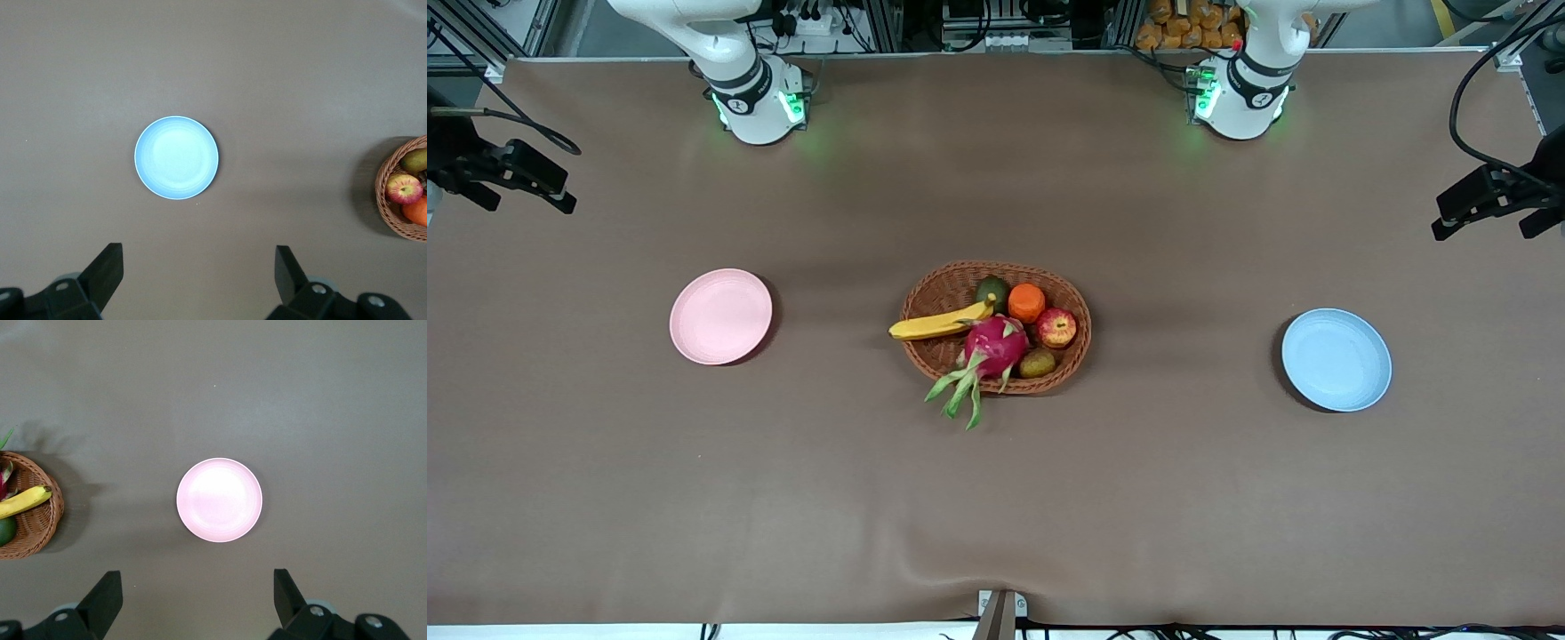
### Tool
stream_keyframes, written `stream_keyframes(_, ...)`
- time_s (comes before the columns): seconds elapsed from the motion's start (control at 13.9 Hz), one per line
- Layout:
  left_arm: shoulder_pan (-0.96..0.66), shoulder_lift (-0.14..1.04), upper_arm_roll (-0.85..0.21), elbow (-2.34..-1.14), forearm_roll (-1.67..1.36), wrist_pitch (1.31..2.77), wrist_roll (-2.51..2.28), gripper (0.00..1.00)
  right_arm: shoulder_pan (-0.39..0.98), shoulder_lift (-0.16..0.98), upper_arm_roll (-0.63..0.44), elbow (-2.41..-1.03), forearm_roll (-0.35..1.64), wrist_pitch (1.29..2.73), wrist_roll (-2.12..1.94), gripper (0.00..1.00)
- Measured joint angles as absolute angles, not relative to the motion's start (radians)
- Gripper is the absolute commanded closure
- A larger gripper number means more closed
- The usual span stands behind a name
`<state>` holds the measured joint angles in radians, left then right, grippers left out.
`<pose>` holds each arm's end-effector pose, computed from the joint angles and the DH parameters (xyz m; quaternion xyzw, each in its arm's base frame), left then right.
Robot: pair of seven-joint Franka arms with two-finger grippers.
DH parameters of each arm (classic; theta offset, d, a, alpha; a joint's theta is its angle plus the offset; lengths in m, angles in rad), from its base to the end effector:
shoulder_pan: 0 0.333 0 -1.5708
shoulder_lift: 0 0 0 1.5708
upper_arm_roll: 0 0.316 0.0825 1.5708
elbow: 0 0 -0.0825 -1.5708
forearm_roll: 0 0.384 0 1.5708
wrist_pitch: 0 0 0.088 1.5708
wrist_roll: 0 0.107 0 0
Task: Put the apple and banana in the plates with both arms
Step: 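Move the right gripper and the left gripper toward the fruit basket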
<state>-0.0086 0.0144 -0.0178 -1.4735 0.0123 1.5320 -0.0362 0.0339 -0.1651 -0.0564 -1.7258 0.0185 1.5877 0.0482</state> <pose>0.5554 -0.0132 0.6588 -0.9997 -0.0053 -0.0222 0.0053 0.5034 -0.0118 0.6399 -0.9992 0.0350 -0.0132 0.0141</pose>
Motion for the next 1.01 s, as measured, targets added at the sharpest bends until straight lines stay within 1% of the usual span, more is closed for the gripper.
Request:
stream_keyframes(0.5,-0.008,0.023,-0.018,-1.476,0.012,1.521,-0.036,0.0,0.034,-0.165,-0.055,-1.726,0.018,1.584,0.048,0.0)
stream_keyframes(0.86,-0.045,0.084,-0.035,-1.491,0.008,1.488,-0.045,0.0,0.047,-0.164,-0.042,-1.726,0.018,1.583,0.048,0.0)
stream_keyframes(1.01,-0.073,0.127,-0.051,-1.497,-0.002,1.487,-0.061,0.0,0.053,-0.163,-0.038,-1.727,0.018,1.583,0.048,0.0)
